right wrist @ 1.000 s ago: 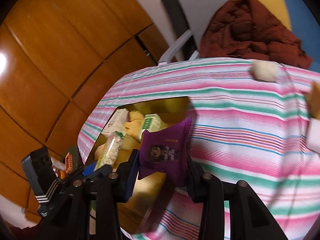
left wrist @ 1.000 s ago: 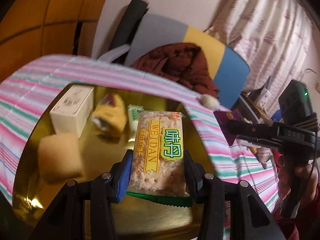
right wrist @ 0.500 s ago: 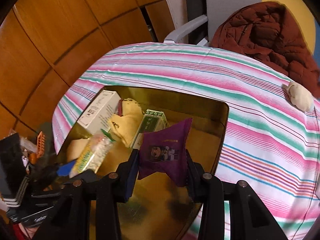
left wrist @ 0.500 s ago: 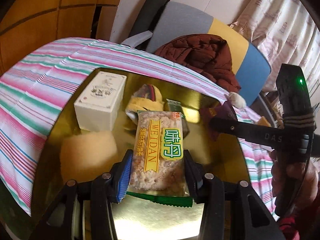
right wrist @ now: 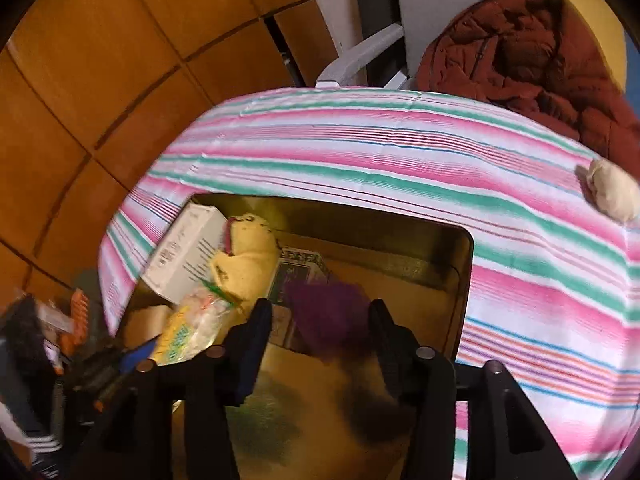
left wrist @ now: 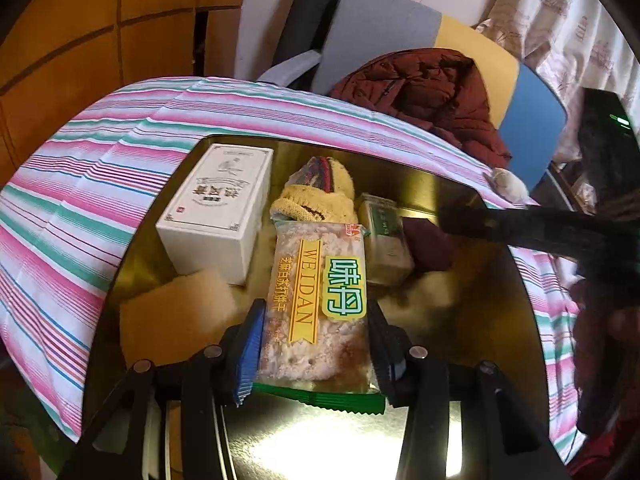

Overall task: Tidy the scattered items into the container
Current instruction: 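Lower the biscuit pack and purple packet into the gold tin and open both tools, then move both tools from the tin back toward the remaining table items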

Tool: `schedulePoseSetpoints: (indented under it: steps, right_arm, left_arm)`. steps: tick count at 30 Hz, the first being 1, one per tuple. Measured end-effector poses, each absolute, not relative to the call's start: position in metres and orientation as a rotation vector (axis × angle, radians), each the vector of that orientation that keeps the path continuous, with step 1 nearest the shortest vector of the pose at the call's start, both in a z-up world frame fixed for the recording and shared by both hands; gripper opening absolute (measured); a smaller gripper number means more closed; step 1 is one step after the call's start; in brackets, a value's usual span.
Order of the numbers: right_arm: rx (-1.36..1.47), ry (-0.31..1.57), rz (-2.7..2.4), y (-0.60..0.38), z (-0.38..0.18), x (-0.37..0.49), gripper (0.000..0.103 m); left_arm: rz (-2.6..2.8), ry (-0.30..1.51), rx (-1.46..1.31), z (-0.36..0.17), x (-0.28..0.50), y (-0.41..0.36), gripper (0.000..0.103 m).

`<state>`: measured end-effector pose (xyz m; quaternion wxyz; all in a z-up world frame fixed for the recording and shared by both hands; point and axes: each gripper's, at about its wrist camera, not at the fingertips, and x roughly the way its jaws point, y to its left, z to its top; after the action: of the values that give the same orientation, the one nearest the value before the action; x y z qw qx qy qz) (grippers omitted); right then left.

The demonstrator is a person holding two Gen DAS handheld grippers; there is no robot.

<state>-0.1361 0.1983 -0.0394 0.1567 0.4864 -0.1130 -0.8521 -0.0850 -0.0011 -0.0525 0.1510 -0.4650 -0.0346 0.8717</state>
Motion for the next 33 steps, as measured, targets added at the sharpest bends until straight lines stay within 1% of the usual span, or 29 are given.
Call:
schedulePoseSetpoints:
  steps: [5, 7, 10, 13, 14, 19, 24, 27, 33]
  right_arm:
    - [1.299, -0.341, -2.48, 0.208, -0.023, -0.114, 0.062]
    - [1.273, -0.342, -2.497, 0.211, -0.019, -0.108, 0.064]
    - [1.257, -0.398, -2.496, 0.218, -0.015, -0.1, 0.066]
    - [1.24, -0.457, -2.5, 0.225, -0.013, -0.093, 0.074]
    - [1.232, -0.481, -2.503, 0.229, -0.012, -0.089, 0.079]
    - [1.219, -0.543, -2.527, 0.247, -0.011, -0.071, 0.089]
    - [1.235, -0.557, -2.573, 0.277, -0.011, -0.052, 0.089]
    - [1.227, -0.553, -2.608, 0.294, -0.008, -0.038, 0.089]
    - [1.247, -0.566, -2.658, 0.333, -0.008, -0.014, 0.089]
  left_arm:
    - [2.503, -0.144, -1.36, -0.056, -0.088, -0.005, 0.048]
    - [2.489, -0.128, -1.342, -0.055, -0.083, -0.004, 0.048]
    - [2.501, -0.075, -1.325, -0.052, -0.078, 0.001, 0.048]
    - [2.49, -0.083, -1.346, -0.052, -0.076, 0.001, 0.048]
    - [2.497, -0.089, -1.36, -0.052, -0.076, 0.0, 0.048]
    - [2.546, -0.143, -1.36, -0.046, -0.067, -0.009, 0.049]
    - [2.576, -0.163, -1.333, -0.038, -0.062, -0.005, 0.049]
    - [2.567, -0.21, -1.299, -0.032, -0.056, -0.001, 0.05]
    - [2.525, -0.229, -1.226, -0.02, -0.038, 0.024, 0.05]
